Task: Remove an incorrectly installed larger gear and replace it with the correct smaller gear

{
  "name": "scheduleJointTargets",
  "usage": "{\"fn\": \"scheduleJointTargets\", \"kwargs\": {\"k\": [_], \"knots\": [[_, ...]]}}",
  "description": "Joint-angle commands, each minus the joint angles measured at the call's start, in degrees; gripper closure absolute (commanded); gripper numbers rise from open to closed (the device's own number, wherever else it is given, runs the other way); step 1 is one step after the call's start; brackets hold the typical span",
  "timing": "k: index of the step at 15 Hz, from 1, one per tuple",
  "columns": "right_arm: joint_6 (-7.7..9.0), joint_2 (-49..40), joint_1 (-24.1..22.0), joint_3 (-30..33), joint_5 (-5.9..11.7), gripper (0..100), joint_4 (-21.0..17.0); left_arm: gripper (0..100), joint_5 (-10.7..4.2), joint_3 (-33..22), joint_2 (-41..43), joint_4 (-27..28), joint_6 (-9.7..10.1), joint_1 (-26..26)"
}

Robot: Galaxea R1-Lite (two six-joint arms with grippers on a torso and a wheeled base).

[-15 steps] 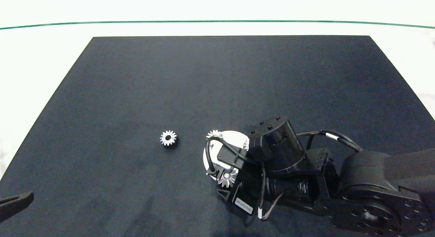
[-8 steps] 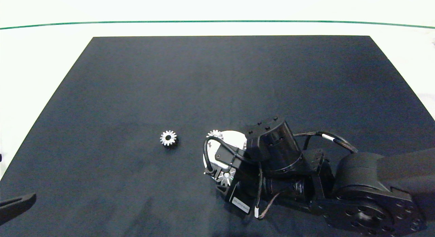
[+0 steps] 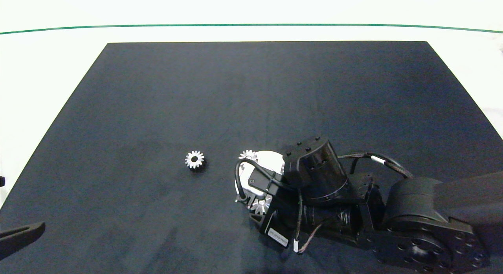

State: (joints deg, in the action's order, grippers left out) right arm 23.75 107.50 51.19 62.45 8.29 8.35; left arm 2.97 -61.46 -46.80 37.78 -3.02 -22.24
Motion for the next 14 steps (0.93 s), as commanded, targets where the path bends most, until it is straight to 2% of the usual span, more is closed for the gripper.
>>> {"fn": "scheduleJointTargets", "kwargs": {"k": [1,12,14], "knots": [[0.16,0.08,0.05,-0.05,0.06,69,0.00,0,0.01,-0.23,-0.31,0.19,-0.05,0.00],[0.16,-4.05,0.32,-0.49,0.06,69,-0.09,0,0.01,-0.85,-1.63,0.10,0.03,0.26],[0.16,-4.84,0.40,-0.49,0.06,69,0.00,0,0.01,-1.99,-1.54,0.01,0.56,0.44]]}}
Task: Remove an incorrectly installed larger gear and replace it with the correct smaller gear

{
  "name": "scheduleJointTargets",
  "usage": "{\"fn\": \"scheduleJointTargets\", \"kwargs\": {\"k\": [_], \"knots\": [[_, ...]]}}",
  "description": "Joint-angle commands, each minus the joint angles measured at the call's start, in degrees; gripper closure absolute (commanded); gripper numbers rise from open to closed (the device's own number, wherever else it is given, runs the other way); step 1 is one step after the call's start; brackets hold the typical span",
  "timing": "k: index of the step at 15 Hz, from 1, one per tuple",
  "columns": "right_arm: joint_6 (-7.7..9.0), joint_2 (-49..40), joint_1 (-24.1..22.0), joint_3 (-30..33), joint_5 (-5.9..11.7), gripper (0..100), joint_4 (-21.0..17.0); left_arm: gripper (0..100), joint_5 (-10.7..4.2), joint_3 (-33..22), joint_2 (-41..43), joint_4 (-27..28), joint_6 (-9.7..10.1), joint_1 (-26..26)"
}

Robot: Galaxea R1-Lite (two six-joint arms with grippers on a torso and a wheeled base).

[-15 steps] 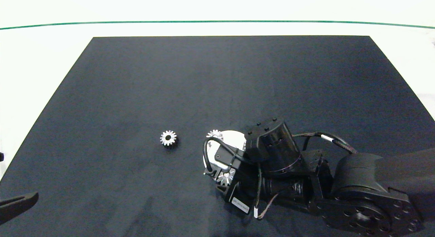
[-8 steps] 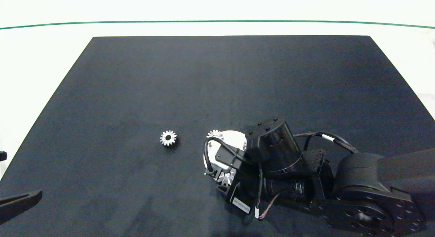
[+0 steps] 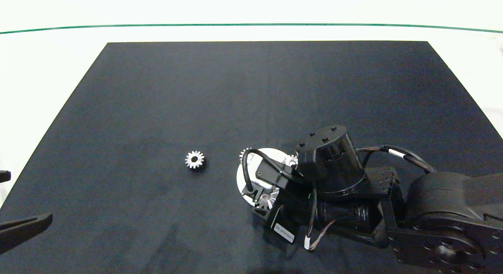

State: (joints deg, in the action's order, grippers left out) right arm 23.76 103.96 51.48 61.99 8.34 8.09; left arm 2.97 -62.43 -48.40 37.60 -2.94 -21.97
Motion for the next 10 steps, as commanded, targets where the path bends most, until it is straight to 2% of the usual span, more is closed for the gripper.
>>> {"fn": "scheduleJointTargets", "kwargs": {"k": [1,3,5,6,8,9,10], "knots": [[0.06,-2.01,0.02,0.06,0.01,69,0.26,0,0.01,-2.00,0.14,0.20,1.53,0.17],[0.06,-4.12,-0.42,-0.20,0.10,69,0.08,0,0.01,-3.05,0.32,0.20,1.97,0.26],[-1.44,-6.31,-1.12,-0.47,0.63,69,-0.01,0,-0.07,-3.14,0.50,0.29,1.97,0.26],[-2.58,-7.81,-1.65,-0.47,3.18,69,-0.18,0,-0.07,-3.14,0.41,0.29,1.97,0.26],[-2.75,-10.09,-4.37,-0.55,4.49,69,-0.54,0,-0.07,-3.05,0.14,0.29,1.97,0.26],[-2.84,-10.80,-5.43,-0.64,5.99,69,-0.62,0,-0.07,-3.14,0.14,0.29,1.97,0.35],[-4.25,-12.38,-7.54,-1.52,8.80,69,-0.98,0,-0.16,-3.05,-0.12,0.29,1.97,0.26]]}}
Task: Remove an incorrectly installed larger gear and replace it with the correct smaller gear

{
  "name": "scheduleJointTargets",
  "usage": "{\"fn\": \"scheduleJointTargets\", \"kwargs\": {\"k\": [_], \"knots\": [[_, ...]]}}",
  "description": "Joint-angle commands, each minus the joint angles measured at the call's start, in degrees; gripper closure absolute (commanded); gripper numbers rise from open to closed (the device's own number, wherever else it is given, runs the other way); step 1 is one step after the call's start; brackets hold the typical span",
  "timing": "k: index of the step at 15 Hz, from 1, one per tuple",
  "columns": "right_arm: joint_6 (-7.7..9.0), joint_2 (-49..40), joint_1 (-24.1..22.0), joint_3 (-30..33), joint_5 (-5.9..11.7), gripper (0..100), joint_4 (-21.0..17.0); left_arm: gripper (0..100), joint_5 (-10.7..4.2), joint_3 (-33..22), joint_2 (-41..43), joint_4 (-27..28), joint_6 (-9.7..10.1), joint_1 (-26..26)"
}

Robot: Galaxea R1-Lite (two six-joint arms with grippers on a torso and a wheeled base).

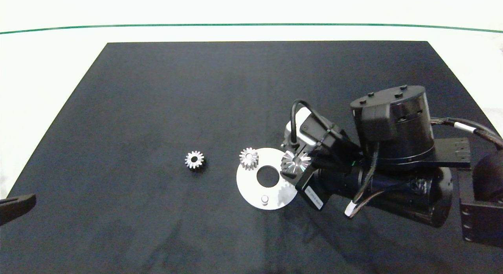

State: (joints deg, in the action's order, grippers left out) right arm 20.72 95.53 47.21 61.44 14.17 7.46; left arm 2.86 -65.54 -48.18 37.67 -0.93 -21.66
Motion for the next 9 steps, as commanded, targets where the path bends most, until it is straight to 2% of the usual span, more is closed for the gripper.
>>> {"fn": "scheduleJointTargets", "kwargs": {"k": [1,2,4,6,9], "knots": [[-2.44,-5.26,-5.11,-1.32,3.85,69,-1.31,0,-0.05,0.15,-0.87,0.21,-0.04,0.04],[-3.41,-6.67,-7.66,-1.67,4.47,69,-3.24,0,-0.05,0.06,-1.92,0.21,-0.04,0.04],[-6.13,-8.78,-13.11,-1.67,4.56,69,-6.67,0,-0.32,0.06,-3.94,0.12,-0.13,0.13],[-7.63,-9.13,-19.00,-1.76,4.56,69,-7.46,0,-0.58,-0.03,-6.05,-0.14,-0.22,0.13],[-9.91,-8.87,-24.80,-2.99,4.12,69,-7.37,0,-0.58,-0.21,-9.13,-0.75,-0.48,0.04]]}}
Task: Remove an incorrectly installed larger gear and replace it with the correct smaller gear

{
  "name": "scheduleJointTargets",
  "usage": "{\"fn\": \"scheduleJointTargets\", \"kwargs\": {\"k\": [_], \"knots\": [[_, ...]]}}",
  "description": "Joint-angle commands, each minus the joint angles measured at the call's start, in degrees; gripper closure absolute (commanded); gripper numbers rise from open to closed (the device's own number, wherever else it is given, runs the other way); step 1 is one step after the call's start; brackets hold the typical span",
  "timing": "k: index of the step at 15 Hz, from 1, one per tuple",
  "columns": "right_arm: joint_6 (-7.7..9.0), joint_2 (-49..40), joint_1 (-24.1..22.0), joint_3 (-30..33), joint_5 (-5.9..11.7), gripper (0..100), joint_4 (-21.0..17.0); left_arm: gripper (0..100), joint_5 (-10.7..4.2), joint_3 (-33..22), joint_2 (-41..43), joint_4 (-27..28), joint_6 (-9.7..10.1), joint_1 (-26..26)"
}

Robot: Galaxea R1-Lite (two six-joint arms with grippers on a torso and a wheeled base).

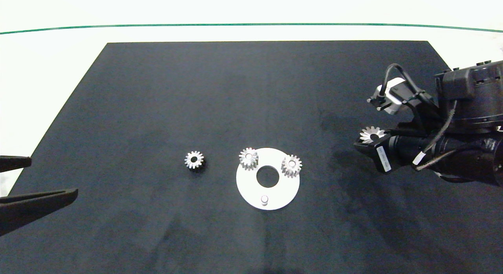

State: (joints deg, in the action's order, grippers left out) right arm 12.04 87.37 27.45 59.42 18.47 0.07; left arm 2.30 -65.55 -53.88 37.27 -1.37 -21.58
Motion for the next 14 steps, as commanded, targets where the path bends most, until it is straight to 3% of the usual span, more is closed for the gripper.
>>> {"fn": "scheduleJointTargets", "kwargs": {"k": [1,4,8,14], "knots": [[-2.11,-0.36,-6.45,-1.06,-0.28,69,0.10,0,-0.02,-0.19,-4.30,-1.41,-0.04,-0.04],[-4.13,1.05,-10.23,-0.97,-0.89,69,1.33,0,-0.37,-0.11,-6.94,-3.60,-0.22,0.13],[-9.23,3.33,-11.55,-1.15,-1.33,69,2.83,0,-0.46,-0.02,-10.54,-4.31,-0.22,0.57],[-9.67,6.32,-12.25,-2.55,-1.68,69,3.27,0,-1.34,0.77,-12.83,-8.88,-0.22,0.31]]}}
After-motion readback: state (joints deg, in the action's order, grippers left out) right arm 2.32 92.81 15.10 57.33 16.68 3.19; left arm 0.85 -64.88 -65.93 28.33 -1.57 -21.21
